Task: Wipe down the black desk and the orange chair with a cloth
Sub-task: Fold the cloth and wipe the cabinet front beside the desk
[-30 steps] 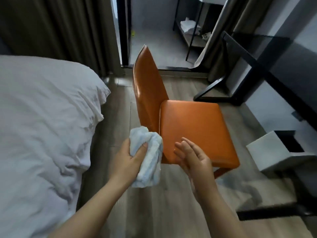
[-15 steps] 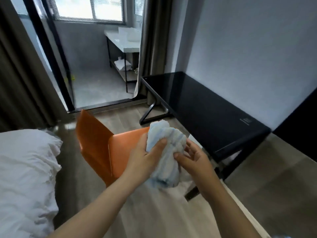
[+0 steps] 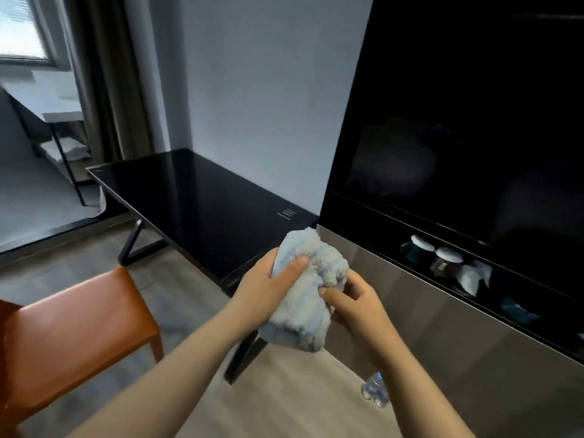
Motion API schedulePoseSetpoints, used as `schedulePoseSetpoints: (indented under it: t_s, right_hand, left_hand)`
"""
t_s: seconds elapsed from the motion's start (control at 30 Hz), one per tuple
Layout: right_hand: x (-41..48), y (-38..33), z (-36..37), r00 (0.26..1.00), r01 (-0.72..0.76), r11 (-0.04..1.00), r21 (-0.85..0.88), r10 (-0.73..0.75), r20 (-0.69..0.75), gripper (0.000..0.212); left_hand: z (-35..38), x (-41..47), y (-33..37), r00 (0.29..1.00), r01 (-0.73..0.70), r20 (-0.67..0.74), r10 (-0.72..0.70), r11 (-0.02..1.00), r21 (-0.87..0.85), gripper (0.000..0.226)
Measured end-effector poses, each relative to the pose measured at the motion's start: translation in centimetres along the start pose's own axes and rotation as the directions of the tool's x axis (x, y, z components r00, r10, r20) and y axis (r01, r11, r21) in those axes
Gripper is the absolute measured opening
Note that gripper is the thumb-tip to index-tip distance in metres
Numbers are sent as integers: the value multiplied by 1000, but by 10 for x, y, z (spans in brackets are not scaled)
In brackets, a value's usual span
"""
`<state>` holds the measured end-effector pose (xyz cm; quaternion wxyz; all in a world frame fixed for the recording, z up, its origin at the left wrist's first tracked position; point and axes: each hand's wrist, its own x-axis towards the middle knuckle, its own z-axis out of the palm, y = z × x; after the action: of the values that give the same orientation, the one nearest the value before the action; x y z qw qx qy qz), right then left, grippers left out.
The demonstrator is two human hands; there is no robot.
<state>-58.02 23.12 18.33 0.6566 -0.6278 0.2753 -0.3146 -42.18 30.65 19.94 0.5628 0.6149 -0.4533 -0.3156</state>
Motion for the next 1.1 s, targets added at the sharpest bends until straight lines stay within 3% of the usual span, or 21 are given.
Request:
schedulePoseSetpoints:
  t_s: [0.13, 0.27, 0.37, 0.53, 0.7, 0.87, 1.1]
  right_hand:
    - [7, 2, -64, 995, 3, 998, -63, -9, -98, 34]
    - [31, 13, -115, 953, -1, 991, -135, -40, -301, 33]
    - [60, 24, -149, 906, -26, 958, -284, -97, -412, 34]
    - [133, 49, -199, 898, -83, 872, -483, -145, -416, 40]
    - [213, 68, -236, 917, -148, 737, -660, -148, -371, 43]
    - [291, 89, -265, 907, -212, 750, -627, -87, -412, 44]
    - [389, 135, -299, 901, -301, 802, -517, 61, -430, 29]
  left_hand:
    - [55, 32, -4, 997, 36, 69, -39, 999, 39, 33]
    - [80, 78, -18, 997, 69, 23, -73, 986, 150, 27]
    - [88, 120, -35, 998, 55, -5, -56, 956, 290, 23]
    - [87, 196, -72, 997, 51, 40, -70, 931, 360, 20]
    - [81, 268, -103, 989, 120, 44, -140, 944, 306, 15]
    - [90, 323, -127, 978, 172, 56, -201, 930, 326, 14]
    - [111, 387, -146, 964, 236, 16, -264, 885, 402, 13]
